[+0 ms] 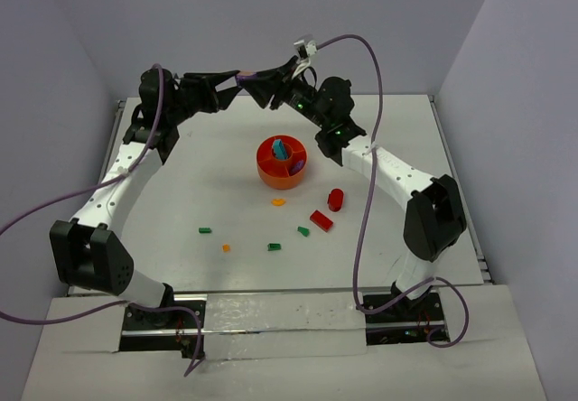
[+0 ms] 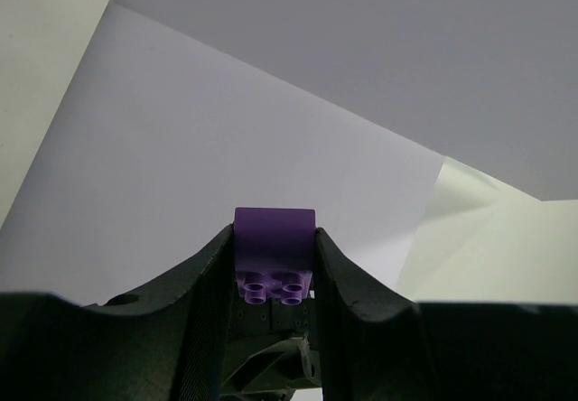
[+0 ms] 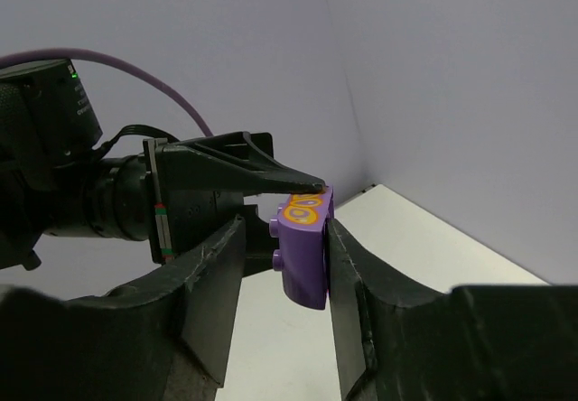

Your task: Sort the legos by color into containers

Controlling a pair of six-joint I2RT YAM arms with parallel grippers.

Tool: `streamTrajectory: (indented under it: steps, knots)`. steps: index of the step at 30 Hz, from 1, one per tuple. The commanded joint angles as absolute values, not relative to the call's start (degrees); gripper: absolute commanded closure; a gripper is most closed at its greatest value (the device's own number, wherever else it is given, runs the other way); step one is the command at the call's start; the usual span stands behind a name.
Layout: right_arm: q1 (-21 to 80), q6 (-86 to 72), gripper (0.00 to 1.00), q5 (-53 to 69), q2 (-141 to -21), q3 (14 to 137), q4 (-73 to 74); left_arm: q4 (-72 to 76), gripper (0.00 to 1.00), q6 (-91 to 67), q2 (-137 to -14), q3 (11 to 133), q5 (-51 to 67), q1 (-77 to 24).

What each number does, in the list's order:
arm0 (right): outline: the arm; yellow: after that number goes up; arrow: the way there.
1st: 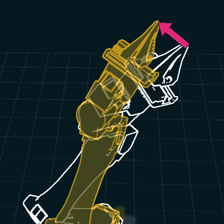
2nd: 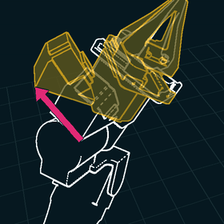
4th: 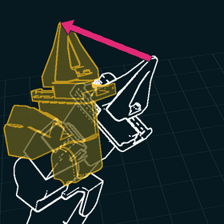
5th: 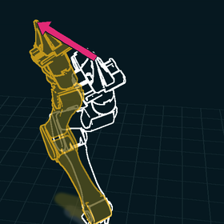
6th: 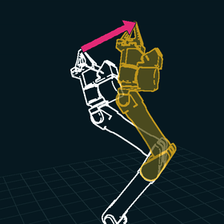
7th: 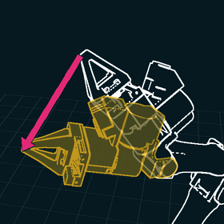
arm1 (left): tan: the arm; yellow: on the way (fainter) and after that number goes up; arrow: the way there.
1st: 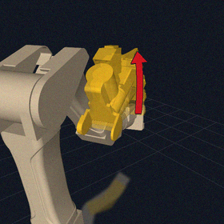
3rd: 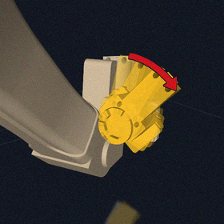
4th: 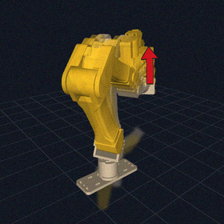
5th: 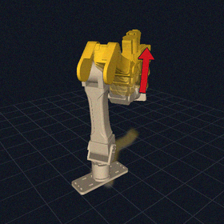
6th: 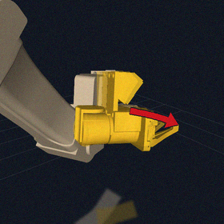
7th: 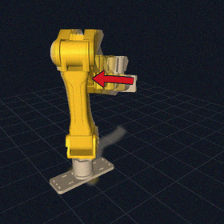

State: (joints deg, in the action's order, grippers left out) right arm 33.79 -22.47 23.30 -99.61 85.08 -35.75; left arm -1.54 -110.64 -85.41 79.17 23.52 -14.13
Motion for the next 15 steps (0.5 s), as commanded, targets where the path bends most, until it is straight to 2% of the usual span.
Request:
streamTrajectory:
  steps: [1,11,12,15]
  knots:
    - [34.28,-22.50,0.58,22.85,-100.14,88.15,-40.34,-4.89,1.00,-123.46,-85.34,82.88,24.17,-13.80]
    - [34.28,-21.38,0.99,23.13,-101.60,89.30,-38.99,-4.92,0.99,-122.45,-85.82,83.53,23.78,-13.71]
    - [34.31,-21.13,1.00,22.92,-101.53,89.26,-38.90,-4.96,0.94,-122.27,-85.87,83.58,23.70,-13.71]
    - [34.28,-20.39,1.00,22.76,-101.19,89.01,-38.83,-6.00,0.54,-120.79,-85.85,83.46,22.97,-13.71]
